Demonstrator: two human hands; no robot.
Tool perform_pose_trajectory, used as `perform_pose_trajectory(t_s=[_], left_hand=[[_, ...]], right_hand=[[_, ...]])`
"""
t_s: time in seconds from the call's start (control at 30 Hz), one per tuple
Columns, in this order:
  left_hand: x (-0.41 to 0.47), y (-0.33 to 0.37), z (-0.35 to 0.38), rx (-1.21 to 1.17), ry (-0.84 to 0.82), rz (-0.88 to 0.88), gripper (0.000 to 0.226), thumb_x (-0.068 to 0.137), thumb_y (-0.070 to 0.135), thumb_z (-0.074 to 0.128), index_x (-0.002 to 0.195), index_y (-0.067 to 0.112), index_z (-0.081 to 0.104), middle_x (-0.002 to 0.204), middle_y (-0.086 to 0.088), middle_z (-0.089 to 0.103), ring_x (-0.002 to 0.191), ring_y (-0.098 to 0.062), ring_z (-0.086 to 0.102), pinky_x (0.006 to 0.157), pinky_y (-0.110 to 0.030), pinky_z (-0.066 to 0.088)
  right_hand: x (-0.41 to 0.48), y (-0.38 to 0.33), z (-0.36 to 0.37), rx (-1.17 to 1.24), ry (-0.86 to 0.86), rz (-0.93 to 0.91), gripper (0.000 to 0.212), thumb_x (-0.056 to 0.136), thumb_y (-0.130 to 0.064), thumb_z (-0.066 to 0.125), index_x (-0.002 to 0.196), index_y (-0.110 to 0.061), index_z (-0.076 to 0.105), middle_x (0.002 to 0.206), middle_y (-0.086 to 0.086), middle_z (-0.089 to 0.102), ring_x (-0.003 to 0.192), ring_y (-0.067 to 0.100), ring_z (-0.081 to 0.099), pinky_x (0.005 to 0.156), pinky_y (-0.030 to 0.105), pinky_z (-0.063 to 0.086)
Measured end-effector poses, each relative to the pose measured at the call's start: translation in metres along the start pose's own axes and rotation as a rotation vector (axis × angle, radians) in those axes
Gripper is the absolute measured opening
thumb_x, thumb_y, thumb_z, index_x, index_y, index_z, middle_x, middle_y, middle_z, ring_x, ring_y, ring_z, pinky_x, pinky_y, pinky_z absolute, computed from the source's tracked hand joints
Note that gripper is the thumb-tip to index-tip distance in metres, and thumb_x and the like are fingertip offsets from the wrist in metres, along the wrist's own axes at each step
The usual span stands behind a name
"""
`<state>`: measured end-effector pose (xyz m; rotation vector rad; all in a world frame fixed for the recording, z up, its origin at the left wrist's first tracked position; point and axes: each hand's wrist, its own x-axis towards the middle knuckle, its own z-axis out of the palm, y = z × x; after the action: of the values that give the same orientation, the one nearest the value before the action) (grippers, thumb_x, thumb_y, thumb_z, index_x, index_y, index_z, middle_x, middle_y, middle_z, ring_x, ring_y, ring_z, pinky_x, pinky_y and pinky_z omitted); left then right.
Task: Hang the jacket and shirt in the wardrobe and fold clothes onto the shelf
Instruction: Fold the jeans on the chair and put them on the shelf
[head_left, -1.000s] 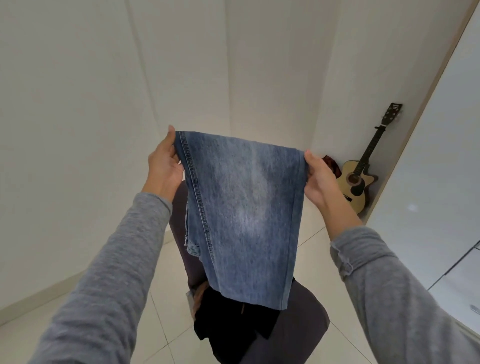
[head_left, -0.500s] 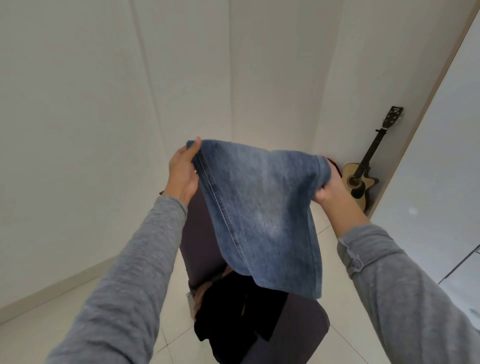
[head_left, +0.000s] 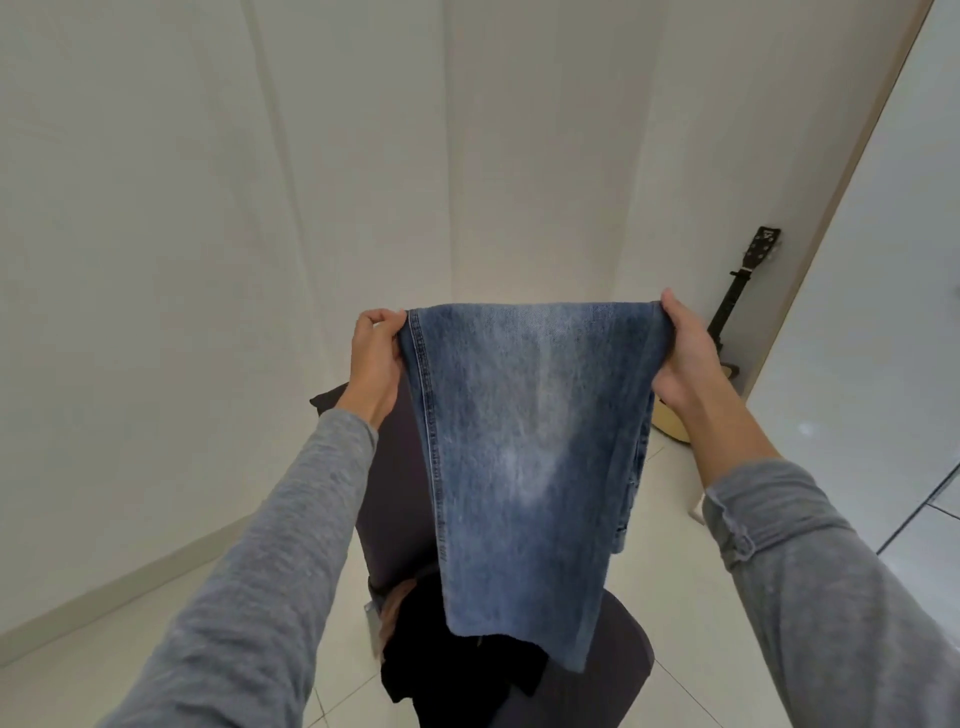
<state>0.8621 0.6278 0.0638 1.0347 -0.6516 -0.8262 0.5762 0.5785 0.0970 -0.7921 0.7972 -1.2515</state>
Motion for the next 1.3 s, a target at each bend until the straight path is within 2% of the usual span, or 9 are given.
perform_pose_trajectory(t_s=[0.17, 0.3, 0.47, 0.53, 0.67, 0.9, 1.03, 1.17, 1.3], left_hand=[[-0.006, -0.005, -0.004, 0.09, -0.117, -0.121, 0.067, 0.067, 0.053, 0.079, 0.105, 0.007, 0.049, 0.098, -0.013, 0.056, 0.085, -0.022, 0.056, 0.073, -0.032, 0.05], [-0.012, -0.015, 0.009, 0.121, -0.107, -0.123, 0.035, 0.08, 0.026, 0.074, 0.096, 0.016, 0.044, 0.097, -0.005, 0.061, 0.078, -0.015, 0.059, 0.066, -0.027, 0.048], [-0.016, -0.025, 0.017, 0.191, -0.197, -0.175, 0.038, 0.086, 0.01, 0.067, 0.113, 0.02, 0.041, 0.104, -0.004, 0.057, 0.086, -0.015, 0.059, 0.07, -0.033, 0.051], [-0.014, -0.027, 0.016, 0.297, -0.207, -0.205, 0.029, 0.088, 0.002, 0.062, 0.106, 0.017, 0.046, 0.111, -0.012, 0.055, 0.091, -0.02, 0.058, 0.079, -0.039, 0.051], [-0.004, -0.02, 0.026, 0.246, -0.144, -0.139, 0.017, 0.088, 0.002, 0.061, 0.093, 0.011, 0.047, 0.102, -0.014, 0.055, 0.079, -0.016, 0.058, 0.065, -0.029, 0.05], [0.001, -0.022, 0.037, 0.179, -0.235, -0.189, 0.021, 0.084, 0.018, 0.07, 0.099, 0.004, 0.067, 0.098, -0.008, 0.069, 0.089, -0.02, 0.067, 0.079, -0.032, 0.056], [0.006, -0.031, 0.036, 0.207, -0.11, -0.192, 0.01, 0.084, 0.012, 0.069, 0.086, 0.004, 0.066, 0.087, -0.006, 0.066, 0.076, -0.016, 0.064, 0.071, -0.027, 0.054], [0.003, -0.04, 0.031, 0.202, 0.065, -0.192, 0.032, 0.077, 0.014, 0.078, 0.098, -0.004, 0.063, 0.09, -0.011, 0.065, 0.077, -0.019, 0.063, 0.075, -0.029, 0.053], [0.004, -0.045, 0.027, 0.242, 0.136, -0.151, 0.027, 0.072, 0.016, 0.082, 0.084, 0.002, 0.062, 0.088, -0.011, 0.064, 0.083, -0.023, 0.063, 0.076, -0.03, 0.055]], right_hand=[[-0.002, -0.005, 0.0, -0.047, 0.052, -0.054, 0.032, 0.091, -0.042, 0.057, 0.107, -0.015, 0.064, 0.108, 0.002, 0.066, 0.104, 0.016, 0.061, 0.095, 0.034, 0.048], [-0.005, -0.005, -0.012, -0.098, 0.057, -0.066, 0.036, 0.093, -0.033, 0.057, 0.12, -0.01, 0.059, 0.114, 0.005, 0.064, 0.108, 0.019, 0.059, 0.092, 0.036, 0.049], [-0.011, 0.004, -0.025, -0.154, 0.013, -0.088, 0.023, 0.096, -0.019, 0.051, 0.115, -0.007, 0.058, 0.109, 0.007, 0.065, 0.1, 0.019, 0.062, 0.081, 0.031, 0.052], [-0.011, 0.006, -0.026, -0.245, 0.075, -0.075, 0.019, 0.096, -0.019, 0.052, 0.109, -0.006, 0.059, 0.103, 0.008, 0.065, 0.094, 0.019, 0.063, 0.077, 0.029, 0.052], [-0.008, -0.008, -0.03, -0.355, 0.241, -0.082, 0.025, 0.095, -0.02, 0.054, 0.112, -0.003, 0.059, 0.097, 0.006, 0.063, 0.085, 0.015, 0.059, 0.066, 0.024, 0.048], [-0.011, -0.012, -0.03, -0.251, -0.189, -0.04, 0.026, 0.097, -0.013, 0.048, 0.122, -0.013, 0.055, 0.121, 0.01, 0.06, 0.109, 0.026, 0.059, 0.087, 0.049, 0.052], [-0.008, 0.008, -0.037, -0.268, -0.027, -0.073, 0.018, 0.097, -0.003, 0.045, 0.11, -0.002, 0.057, 0.103, 0.01, 0.063, 0.098, 0.024, 0.062, 0.083, 0.035, 0.055], [0.0, 0.017, -0.043, -0.401, 0.222, -0.084, 0.018, 0.092, -0.01, 0.057, 0.075, -0.005, 0.055, 0.079, 0.006, 0.057, 0.08, 0.018, 0.057, 0.071, 0.027, 0.048], [0.003, 0.034, -0.048, -0.438, 0.346, -0.064, 0.021, 0.091, -0.022, 0.061, 0.093, -0.001, 0.06, 0.097, 0.008, 0.061, 0.098, 0.021, 0.056, 0.093, 0.037, 0.048]])
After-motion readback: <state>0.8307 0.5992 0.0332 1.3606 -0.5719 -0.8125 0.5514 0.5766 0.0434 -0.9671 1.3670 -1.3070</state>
